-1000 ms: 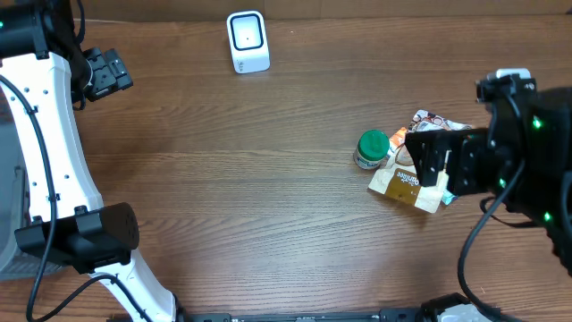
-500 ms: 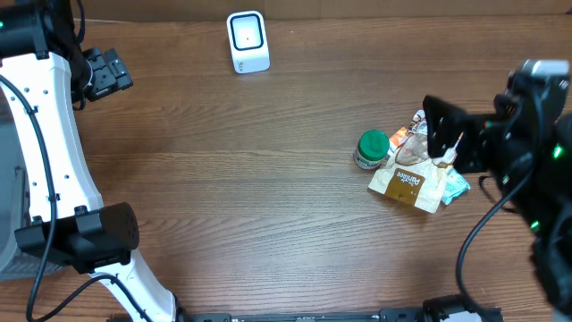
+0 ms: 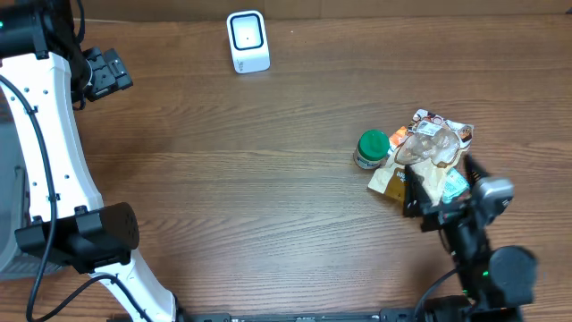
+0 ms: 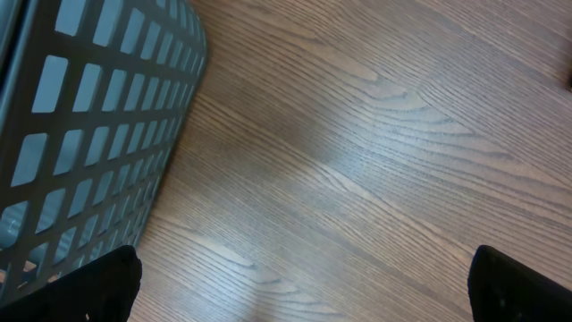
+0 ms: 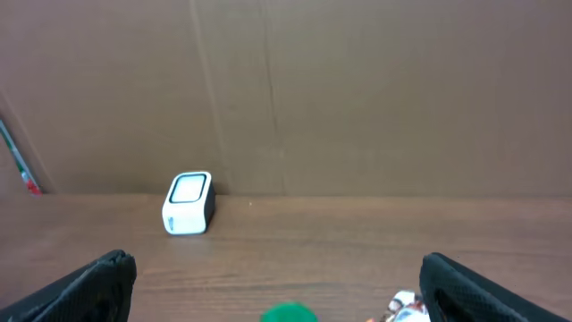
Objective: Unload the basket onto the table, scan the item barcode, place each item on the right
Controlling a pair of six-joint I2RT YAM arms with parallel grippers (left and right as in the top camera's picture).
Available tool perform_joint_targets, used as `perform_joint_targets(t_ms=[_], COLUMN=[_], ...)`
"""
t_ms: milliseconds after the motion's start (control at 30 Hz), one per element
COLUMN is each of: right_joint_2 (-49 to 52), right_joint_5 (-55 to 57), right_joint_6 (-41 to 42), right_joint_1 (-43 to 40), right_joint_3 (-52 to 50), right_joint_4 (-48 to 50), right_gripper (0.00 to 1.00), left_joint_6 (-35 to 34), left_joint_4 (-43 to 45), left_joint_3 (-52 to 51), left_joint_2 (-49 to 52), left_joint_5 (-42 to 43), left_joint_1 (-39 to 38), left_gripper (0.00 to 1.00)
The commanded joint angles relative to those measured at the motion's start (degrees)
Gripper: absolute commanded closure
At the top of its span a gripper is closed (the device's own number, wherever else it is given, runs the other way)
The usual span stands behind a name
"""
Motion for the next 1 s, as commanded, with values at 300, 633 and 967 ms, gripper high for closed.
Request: perform_joint_targets(t_ms=[300, 633, 967], right_joint_2=[-11.67, -11.67, -11.63], right_joint_5=[-2.1, -1.46, -1.44], right_joint_6=[-0.13, 0.04, 0.02], right_joint_1=[-0.15, -0.15, -0.15], right_joint_3=[-18.16, -18.82, -18.82], right_joint_4=[6.88, 5.73, 5.73], right_gripper=[0.0, 0.0, 0.0], left_joint_6=[0.44, 0.42, 0.44], left_joint_4=[-0.13, -0.13, -0.13], left_joint_3=[1.09, 1.09, 1.09], left_joint_2=[-2.03, -2.03, -2.03], left_joint_5=[-0.31, -0.31, -0.31], left_joint_1=[0.11, 0.11, 0.11], left_gripper=[0.0, 0.0, 0.0])
